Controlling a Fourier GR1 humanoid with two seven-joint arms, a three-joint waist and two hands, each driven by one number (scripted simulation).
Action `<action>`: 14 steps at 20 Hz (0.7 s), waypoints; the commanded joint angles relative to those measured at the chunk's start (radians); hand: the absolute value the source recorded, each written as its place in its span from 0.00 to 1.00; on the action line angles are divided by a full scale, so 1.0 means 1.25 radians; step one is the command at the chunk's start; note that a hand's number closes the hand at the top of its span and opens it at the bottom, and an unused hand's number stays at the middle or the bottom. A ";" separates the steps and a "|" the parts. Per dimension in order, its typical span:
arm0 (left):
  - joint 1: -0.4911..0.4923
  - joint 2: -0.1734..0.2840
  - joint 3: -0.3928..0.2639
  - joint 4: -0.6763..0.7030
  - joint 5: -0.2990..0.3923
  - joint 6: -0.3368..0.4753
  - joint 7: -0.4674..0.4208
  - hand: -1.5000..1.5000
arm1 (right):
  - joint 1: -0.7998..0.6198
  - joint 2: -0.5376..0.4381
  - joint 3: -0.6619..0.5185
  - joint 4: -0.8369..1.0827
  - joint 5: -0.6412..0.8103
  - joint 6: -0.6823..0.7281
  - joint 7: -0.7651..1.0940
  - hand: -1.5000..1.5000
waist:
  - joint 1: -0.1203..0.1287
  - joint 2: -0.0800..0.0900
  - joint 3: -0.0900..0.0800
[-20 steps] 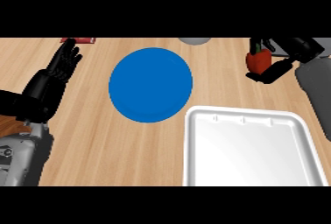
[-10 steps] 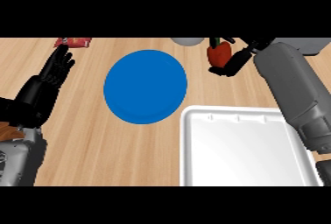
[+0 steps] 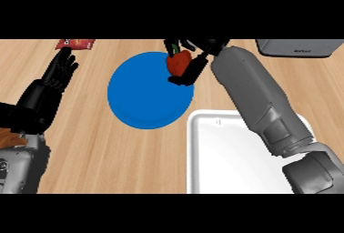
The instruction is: Pick the bell pepper from the tray and place it in the plate
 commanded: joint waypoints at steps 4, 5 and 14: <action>0.008 -0.019 -0.014 -0.035 0.003 -0.004 0.017 0.50 | -0.031 0.068 0.056 0.070 -0.022 -0.094 0.069 1.00 | 0.020 0.002 0.000; -0.043 -0.014 -0.003 0.018 0.011 -0.013 0.016 0.50 | -0.052 0.069 0.069 0.093 -0.020 -0.097 0.073 1.00 | 0.027 0.008 0.000; -0.100 -0.013 -0.017 0.041 -0.002 -0.029 0.005 0.50 | 0.006 0.070 0.192 0.121 -0.089 -0.170 0.118 1.00 | 0.077 0.020 -0.001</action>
